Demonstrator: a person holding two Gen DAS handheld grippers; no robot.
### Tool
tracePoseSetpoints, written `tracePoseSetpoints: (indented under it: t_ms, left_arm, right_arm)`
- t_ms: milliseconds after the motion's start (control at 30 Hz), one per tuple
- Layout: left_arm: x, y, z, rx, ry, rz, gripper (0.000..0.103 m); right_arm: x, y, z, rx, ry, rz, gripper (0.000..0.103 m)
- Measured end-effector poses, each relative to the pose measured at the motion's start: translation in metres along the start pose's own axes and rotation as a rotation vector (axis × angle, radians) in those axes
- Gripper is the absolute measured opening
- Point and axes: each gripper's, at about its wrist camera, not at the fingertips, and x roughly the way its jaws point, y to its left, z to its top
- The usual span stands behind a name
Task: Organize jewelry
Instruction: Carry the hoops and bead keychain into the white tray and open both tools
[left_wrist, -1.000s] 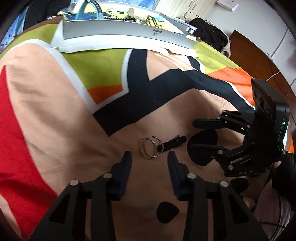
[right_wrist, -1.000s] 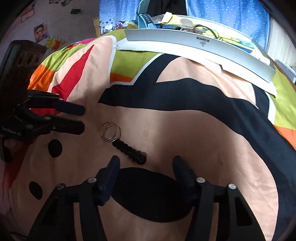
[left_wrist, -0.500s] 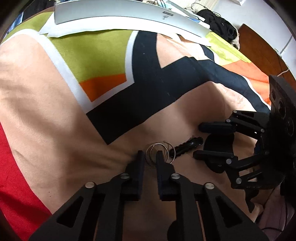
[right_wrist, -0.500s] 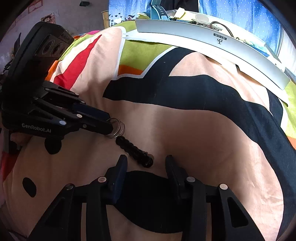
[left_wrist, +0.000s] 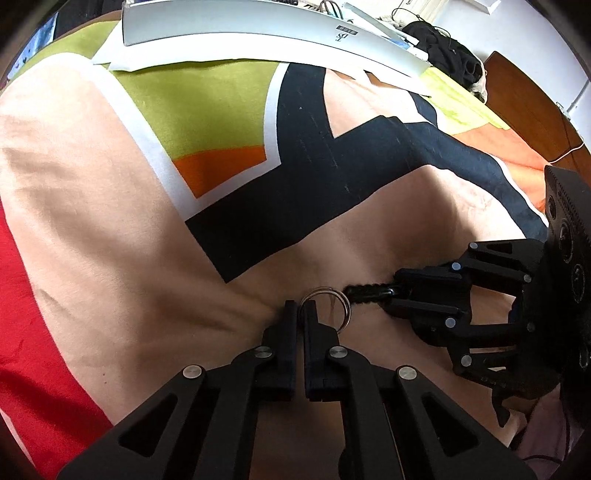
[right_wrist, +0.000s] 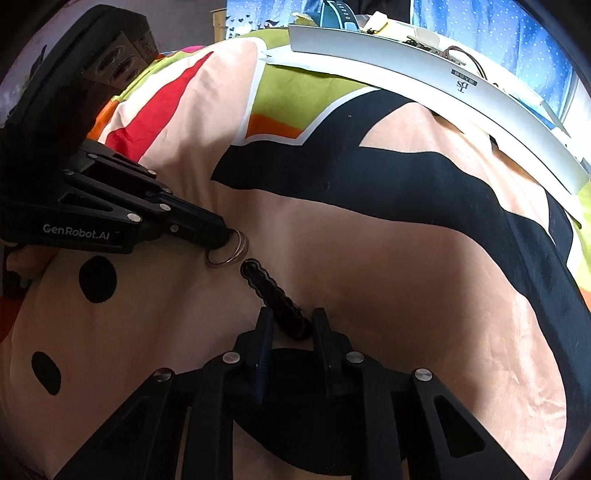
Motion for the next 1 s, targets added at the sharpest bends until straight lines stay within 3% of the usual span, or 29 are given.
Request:
tracePoseSetpoints:
  t_ms: [233, 367, 700, 1000]
  left_arm:
    - [-0.006, -0.006, 0.0, 0.02, -0.044, 0.042, 0.001]
    - [-0.016, -0.005, 0.003, 0.012, -0.108, 0.056, 0.001]
    - [-0.038, -0.002, 0.013, -0.025, -0.23, 0.111, 0.001]
    - [-0.087, -0.001, 0.076, -0.085, -0.439, 0.123, 0.001]
  right_arm:
    - [-0.003, 0.01, 0.0, 0.036, 0.003, -0.053, 0.017]
    - [-0.011, 0.004, -0.001, 0.069, -0.015, -0.086, 0.017]
    - [-0.038, -0.011, 0.009, 0.185, -0.145, -0.162, 0.017]
    - [-0.064, -0.033, 0.042, 0.263, -0.313, -0.192, 0.017]
